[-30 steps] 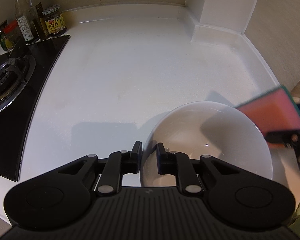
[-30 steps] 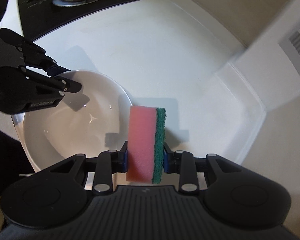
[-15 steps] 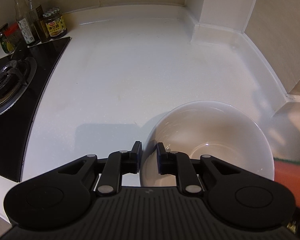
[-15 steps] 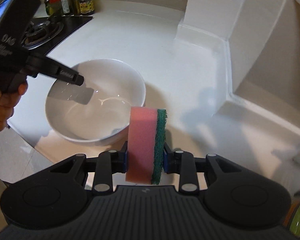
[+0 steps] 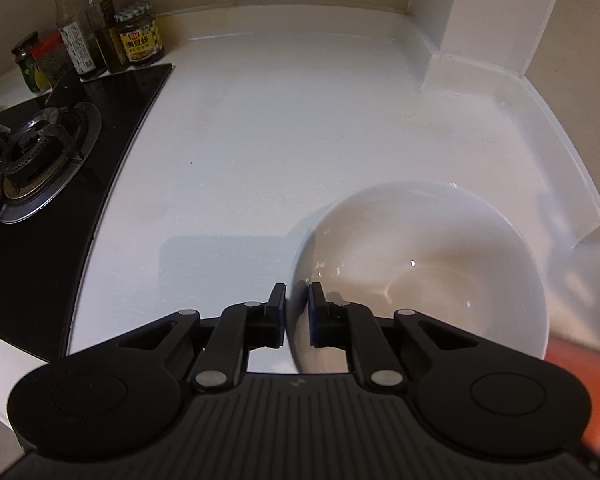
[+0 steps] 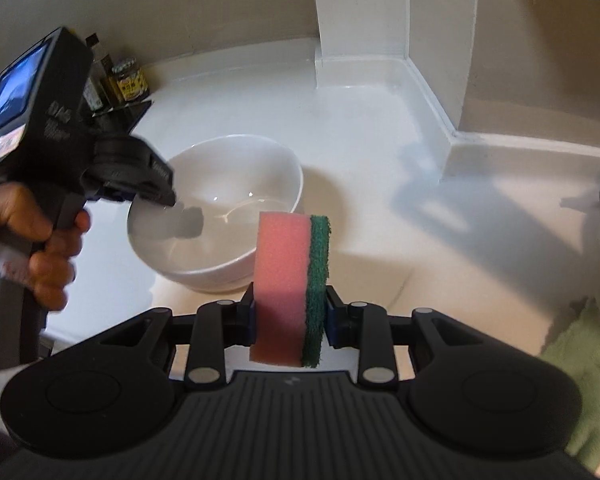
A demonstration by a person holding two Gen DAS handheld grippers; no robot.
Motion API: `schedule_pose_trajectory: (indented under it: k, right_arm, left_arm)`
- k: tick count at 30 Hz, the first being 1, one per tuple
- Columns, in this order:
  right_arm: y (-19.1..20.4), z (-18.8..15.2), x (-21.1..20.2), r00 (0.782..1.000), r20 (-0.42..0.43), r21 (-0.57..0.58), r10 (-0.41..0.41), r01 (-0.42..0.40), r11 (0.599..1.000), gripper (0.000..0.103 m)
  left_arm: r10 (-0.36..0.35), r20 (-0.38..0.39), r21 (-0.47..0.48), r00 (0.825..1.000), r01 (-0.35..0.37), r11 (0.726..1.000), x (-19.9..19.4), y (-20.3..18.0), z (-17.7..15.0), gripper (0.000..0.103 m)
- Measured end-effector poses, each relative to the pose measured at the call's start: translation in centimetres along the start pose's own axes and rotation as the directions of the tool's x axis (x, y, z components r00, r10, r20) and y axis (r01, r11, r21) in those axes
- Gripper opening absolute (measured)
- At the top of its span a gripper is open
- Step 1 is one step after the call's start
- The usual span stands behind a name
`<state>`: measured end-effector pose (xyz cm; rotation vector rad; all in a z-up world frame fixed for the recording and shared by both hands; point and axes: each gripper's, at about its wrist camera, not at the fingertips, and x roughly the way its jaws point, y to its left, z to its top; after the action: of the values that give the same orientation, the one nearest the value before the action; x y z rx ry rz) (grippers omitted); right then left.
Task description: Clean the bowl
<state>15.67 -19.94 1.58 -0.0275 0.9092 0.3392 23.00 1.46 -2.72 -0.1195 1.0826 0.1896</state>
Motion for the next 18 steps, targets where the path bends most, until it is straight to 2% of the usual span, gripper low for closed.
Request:
schedule_pose_trajectory:
  k: [4,8,12,14,16,18]
  right_arm:
    - [-0.2,2.1,2.0,1.000,0.019,-0.018,-0.002,0.002,1.000,0.027]
    - [-0.5,4.0,3.9,0.999,0.031,-0.050,0.026,-0.025,0.998,0.027]
    - [-0.3,5.0,5.2,0.998,0.043,-0.061,0.048,-0.045,0.997,0.027]
    - [-0.1,5.1,5.4,0.997,0.051,-0.060,0.051,-0.048,0.997,0.027]
    - [0.2,5.1,5.7,0.996,0.063,-0.063,0.058,-0.054,0.997,0.027]
    - [0.3,5.2,5.9,0.996,0.070,-0.065,0.061,-0.056,0.996,0.027]
  left_arm:
    - [-0.033,-0.028,0.081,0.999,0.035,0.996,0.6,1.1,1.3,0.013]
    - [-0.034,-0.068,0.164,0.997,0.045,0.985,1.6,1.7,2.8,0.017]
    - [-0.048,-0.123,0.173,0.991,0.069,0.983,1.5,1.7,2.6,0.022]
    - [-0.028,-0.112,0.191,0.993,0.050,0.980,1.3,1.1,1.5,0.032]
    - [-0.005,-0.089,0.194,0.996,0.022,0.981,1.1,0.5,0.6,0.032]
    - [0.014,-0.069,0.150,0.998,-0.004,0.989,0.8,0.3,0.2,0.028]
